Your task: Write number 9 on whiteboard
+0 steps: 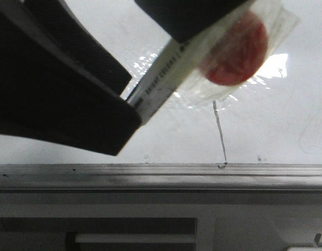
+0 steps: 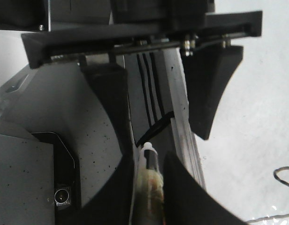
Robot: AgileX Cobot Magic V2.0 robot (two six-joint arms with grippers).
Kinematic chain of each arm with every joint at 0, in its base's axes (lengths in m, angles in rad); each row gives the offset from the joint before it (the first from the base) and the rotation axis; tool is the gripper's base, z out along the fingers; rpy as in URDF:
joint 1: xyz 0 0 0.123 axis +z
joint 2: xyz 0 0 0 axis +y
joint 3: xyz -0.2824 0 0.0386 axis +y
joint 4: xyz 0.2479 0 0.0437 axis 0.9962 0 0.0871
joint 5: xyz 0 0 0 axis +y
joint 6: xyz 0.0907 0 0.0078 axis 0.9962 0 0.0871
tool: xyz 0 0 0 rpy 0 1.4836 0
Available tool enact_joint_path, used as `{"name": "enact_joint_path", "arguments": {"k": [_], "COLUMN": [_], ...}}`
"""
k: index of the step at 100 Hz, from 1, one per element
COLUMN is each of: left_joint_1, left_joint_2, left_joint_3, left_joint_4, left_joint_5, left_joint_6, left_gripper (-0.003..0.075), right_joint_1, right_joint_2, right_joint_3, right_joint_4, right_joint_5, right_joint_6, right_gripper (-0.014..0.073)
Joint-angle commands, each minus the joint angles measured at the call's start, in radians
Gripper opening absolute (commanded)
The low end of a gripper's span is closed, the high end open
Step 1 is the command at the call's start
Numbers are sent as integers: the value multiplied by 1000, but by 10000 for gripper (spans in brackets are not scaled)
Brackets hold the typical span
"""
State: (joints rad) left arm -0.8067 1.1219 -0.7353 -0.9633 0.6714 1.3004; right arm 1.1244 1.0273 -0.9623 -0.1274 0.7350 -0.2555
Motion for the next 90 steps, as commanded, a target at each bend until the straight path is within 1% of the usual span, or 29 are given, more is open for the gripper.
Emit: {"name": "enact_joint_path", "arguments": {"k": [1, 6, 14, 21, 28, 32, 34, 35, 37, 42, 63, 74, 81, 83, 85, 88, 90], "left_joint_1": [-3, -3, -3, -3, -3, -3, -3, -3, -3, -3, -3, -3, -3, -3, -3, -3, -3], "left_joint_2": [3, 5, 7, 7, 7, 7, 7, 7, 8, 9, 9, 9, 9, 9, 9, 9, 9], "left_joint_3": [-36, -36, -36, -36, -36, -36, -36, -36, -36, -36, -36, -30, -22, -20, -15, -10, -5], "left_joint_4": [-133, -170, -181, -181, -183, -185, -185, -185, -187, -189, -192, -192, -198, -201, -204, -209, -211], "left_joint_5": [3, 3, -3, -3, -3, -3, -3, -3, -3, -3, -3, -5, -5, -5, -5, -5, -5], "left_joint_6": [66, 78, 78, 78, 78, 78, 78, 78, 76, 76, 74, 74, 74, 74, 74, 74, 74], "left_gripper": [433, 418, 386, 327, 233, 162, 111, 111, 59, -18, -20, -20, -20, -20, -20, -20, -20], "right_joint_1": [8, 10, 10, 10, 10, 10, 10, 10, 10, 10, 10, 10, 10, 10, 10, 10, 10], "right_joint_2": [-7, -7, -7, -7, -7, -7, -7, -7, -7, -7, -7, -7, -7, -7, -9, -11, -10], "right_joint_3": [-36, -36, -36, -36, -36, -36, -36, -36, -36, -36, -36, -36, -36, -36, -36, -39, -44], "right_joint_4": [-3, -1, 4, 12, 22, 29, 32, 32, 34, 35, 38, 38, 36, 29, 12, -3, -22], "right_joint_5": [-74, -78, -83, -93, -112, -123, -131, -131, -136, -140, -142, -142, -142, -145, -147, -149, -152], "right_joint_6": [-10, -10, -10, -10, -10, -10, -10, -10, -10, -10, -10, -8, -8, -8, -8, -3, 3], "right_gripper": [-63, -63, -63, -63, -63, -63, -63, -63, -63, -63, -62, -41, 38, 76, 134, 181, 249]}}
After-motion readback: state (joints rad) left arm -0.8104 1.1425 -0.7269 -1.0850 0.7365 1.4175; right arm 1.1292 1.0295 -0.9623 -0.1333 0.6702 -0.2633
